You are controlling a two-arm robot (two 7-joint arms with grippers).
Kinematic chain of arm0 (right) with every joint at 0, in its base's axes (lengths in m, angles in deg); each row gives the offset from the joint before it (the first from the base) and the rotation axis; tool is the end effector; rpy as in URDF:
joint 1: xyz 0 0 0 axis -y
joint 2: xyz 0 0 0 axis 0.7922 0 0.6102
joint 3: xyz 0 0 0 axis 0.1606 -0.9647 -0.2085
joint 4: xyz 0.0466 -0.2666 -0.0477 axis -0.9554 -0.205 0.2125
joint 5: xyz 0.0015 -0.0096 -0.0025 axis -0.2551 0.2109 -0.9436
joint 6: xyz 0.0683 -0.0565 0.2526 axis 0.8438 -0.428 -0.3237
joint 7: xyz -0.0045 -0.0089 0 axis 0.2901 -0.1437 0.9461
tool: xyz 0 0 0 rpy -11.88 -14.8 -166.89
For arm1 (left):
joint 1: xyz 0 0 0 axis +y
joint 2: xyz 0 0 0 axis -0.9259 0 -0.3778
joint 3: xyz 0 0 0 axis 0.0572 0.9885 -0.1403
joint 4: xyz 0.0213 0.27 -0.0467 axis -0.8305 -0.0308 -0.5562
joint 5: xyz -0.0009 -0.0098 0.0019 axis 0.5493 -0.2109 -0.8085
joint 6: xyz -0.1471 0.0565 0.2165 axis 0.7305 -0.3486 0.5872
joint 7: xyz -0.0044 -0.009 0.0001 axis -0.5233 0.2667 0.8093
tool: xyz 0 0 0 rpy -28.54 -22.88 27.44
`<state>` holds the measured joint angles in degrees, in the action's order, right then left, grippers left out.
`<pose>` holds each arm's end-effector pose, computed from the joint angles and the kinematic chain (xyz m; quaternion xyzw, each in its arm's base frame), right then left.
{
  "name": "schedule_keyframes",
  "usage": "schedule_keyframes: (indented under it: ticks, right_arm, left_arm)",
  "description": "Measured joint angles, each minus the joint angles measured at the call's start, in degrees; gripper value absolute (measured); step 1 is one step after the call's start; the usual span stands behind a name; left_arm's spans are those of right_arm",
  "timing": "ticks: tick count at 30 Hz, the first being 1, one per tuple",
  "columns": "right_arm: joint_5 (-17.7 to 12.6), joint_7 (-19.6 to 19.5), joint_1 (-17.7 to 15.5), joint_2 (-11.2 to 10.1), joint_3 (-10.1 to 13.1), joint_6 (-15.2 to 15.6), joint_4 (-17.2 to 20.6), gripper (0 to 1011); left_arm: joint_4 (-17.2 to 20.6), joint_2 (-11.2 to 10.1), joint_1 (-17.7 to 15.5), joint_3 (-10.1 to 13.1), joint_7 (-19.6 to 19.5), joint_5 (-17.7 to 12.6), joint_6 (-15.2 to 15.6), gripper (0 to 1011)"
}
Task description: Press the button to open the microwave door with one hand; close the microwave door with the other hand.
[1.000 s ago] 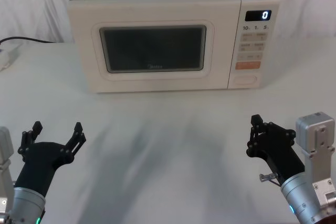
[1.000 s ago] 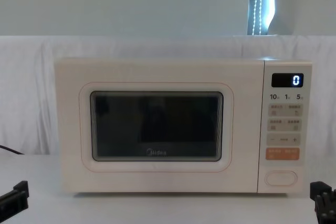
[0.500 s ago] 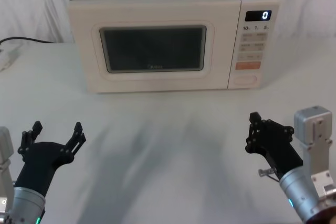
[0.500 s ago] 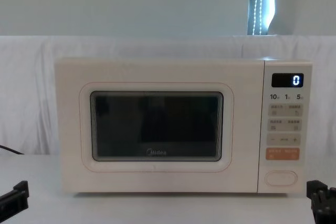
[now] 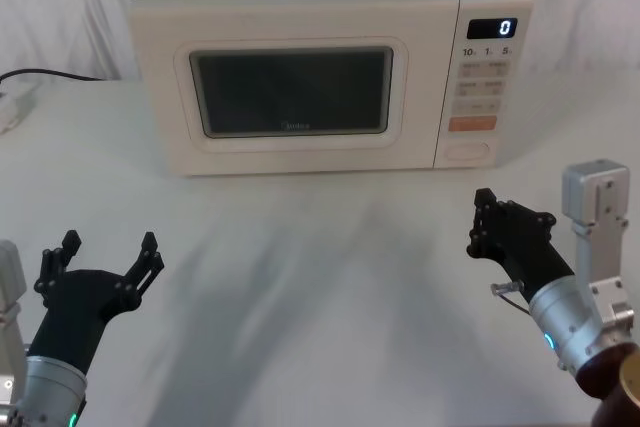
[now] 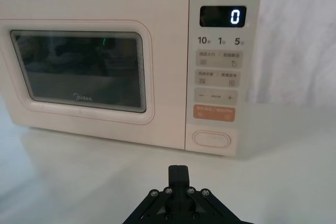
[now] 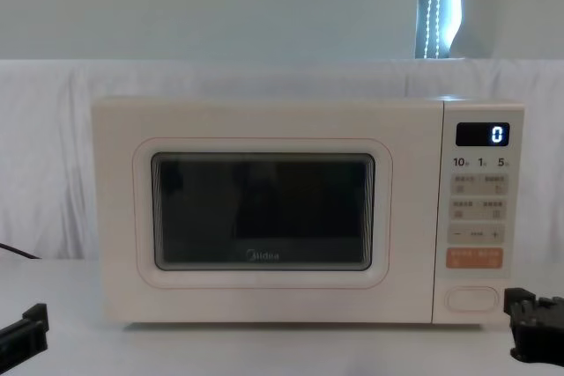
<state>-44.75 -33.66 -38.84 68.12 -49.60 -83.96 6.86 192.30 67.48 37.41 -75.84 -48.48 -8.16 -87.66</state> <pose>0.2768 0.0229 -0.2755 0.0021 0.0029 -0.6024 0.7982 0.2160 0.0382 -0.2708 -0.0172 0.0065 0.6616 0.7496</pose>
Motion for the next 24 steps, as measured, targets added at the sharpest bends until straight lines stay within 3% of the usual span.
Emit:
schedule_keyframes:
  ticks: [17, 24]
  right_arm:
    - [-0.7, 2.4, 10.2, 1.6, 1.7, -0.6, -12.9, 0]
    - [-0.6, 2.8, 15.1, 2.6, 2.2, -3.7, -20.8, 0]
  left_arm:
    - [0.0, 0.0, 0.0, 0.0, 0.0, 0.0, 0.0, 1001]
    - [0.0, 0.0, 0.0, 0.0, 0.0, 0.0, 0.0, 1001]
